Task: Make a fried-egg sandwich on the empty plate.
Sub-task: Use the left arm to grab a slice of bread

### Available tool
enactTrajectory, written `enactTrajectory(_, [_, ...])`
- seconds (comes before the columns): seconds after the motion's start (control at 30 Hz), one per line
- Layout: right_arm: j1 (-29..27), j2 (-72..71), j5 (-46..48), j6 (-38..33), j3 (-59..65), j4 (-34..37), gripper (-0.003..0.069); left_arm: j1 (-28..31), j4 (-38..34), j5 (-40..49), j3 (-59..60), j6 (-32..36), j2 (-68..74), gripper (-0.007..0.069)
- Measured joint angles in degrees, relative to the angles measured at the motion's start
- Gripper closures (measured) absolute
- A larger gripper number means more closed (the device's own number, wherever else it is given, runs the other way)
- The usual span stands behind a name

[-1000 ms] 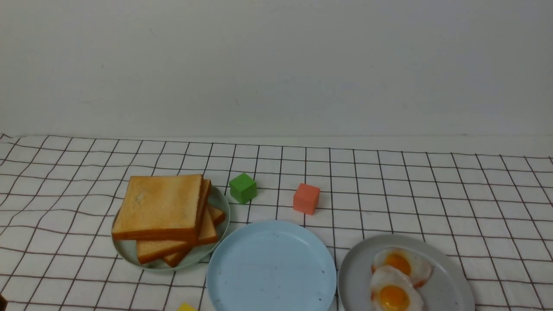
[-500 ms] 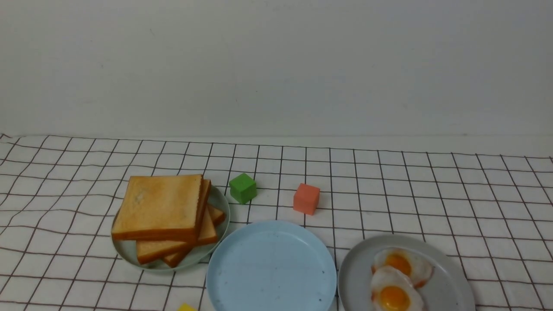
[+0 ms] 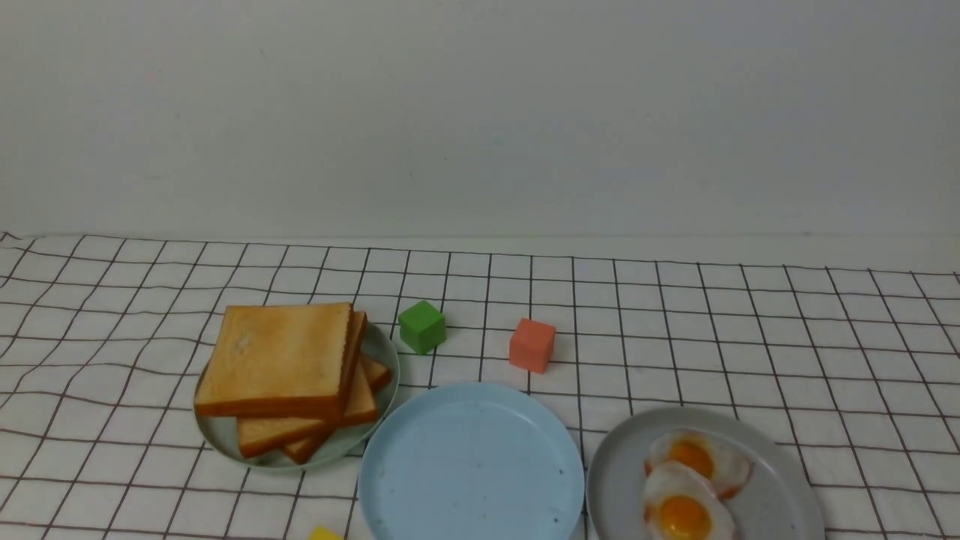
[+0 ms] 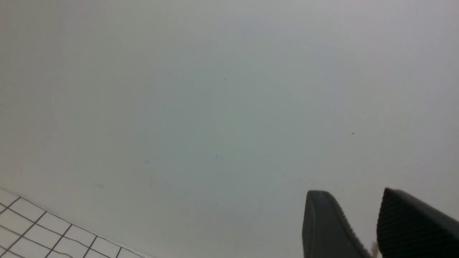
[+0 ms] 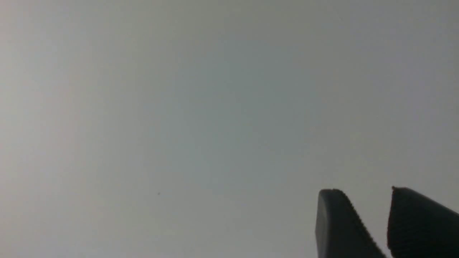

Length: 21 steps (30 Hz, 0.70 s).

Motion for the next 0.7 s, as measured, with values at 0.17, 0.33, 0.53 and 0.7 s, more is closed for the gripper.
enactTrajectory(0.17, [0.0,10.4,16.0,0.1,-17.6,-2.9,0.0418,0.0,-0.1,15.1,-14.8,-0.1,11.3,0.0386])
enactTrajectory(0.33, [0.0,19.8,29.4,-0.3,-25.0,-5.3,0.0418,0.0,-0.3,21.8,-18.3,-0.1,18.0,0.0386])
enactTrajectory(0.53, [1.7,24.1,34.1,-0.7,-24.0,-7.6,0.0418,0.0,-0.4,27.1,-18.4,-0.2,22.4,0.0386])
enactTrajectory(0.7, [6.4,25.8,30.5,-0.7,-19.7,-5.6,0.0418,0.0,-4.2,37.6,-18.5,0.1,26.0,0.0386])
